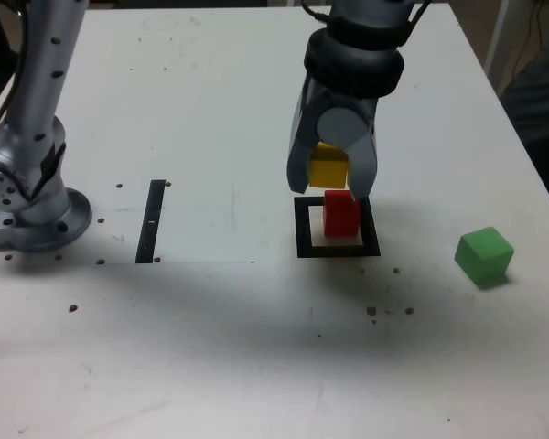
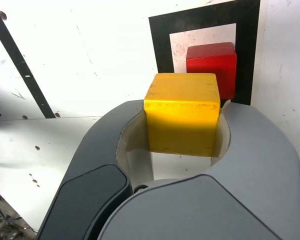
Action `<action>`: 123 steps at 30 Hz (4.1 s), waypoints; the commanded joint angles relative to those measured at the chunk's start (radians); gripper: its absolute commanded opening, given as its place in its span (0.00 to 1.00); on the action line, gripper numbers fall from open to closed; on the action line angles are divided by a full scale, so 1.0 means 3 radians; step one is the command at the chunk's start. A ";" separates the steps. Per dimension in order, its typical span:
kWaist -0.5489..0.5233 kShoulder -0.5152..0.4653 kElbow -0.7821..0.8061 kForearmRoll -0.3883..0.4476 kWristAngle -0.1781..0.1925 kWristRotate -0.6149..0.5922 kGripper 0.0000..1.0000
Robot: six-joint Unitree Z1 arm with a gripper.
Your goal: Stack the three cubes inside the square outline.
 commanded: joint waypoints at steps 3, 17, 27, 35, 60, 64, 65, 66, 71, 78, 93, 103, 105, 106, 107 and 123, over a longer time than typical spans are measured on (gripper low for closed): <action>0.0037 0.0053 -0.0006 -0.0037 -0.0029 -0.0012 0.33; 0.0088 0.0231 -0.0030 -0.0128 -0.0073 0.0001 0.33; 0.0093 0.0286 -0.0025 -0.0207 -0.0102 0.0012 0.36; 0.0102 0.0285 0.0004 -0.0256 -0.0109 0.0044 0.99; -0.0077 -0.0101 -0.0244 -0.0070 0.0768 0.0332 1.00; -0.0197 -0.0013 -0.0503 -0.0070 0.0872 0.0513 1.00; -0.0222 0.0015 -0.0569 -0.0072 0.0883 0.0554 1.00; -0.0248 0.0045 -0.0639 -0.0073 0.0892 0.0595 1.00; -0.0354 0.0211 -0.0986 -0.0079 0.0904 0.0825 1.00; -0.0381 0.0465 -0.1345 -0.0057 0.0855 0.1189 1.00; -0.0302 0.0903 -0.1665 -0.0096 0.0786 0.2378 1.00; -0.0312 0.1150 -0.1838 -0.0093 0.0736 0.2698 0.99; -0.0312 0.1202 -0.1882 -0.0078 0.0720 0.2718 0.99; -0.0312 0.1227 -0.1907 -0.0069 0.0712 0.2725 0.99; -0.0312 0.1252 -0.1932 -0.0057 0.0705 0.2729 0.98; -0.0347 0.1580 -0.2255 0.0049 0.0515 0.2695 0.85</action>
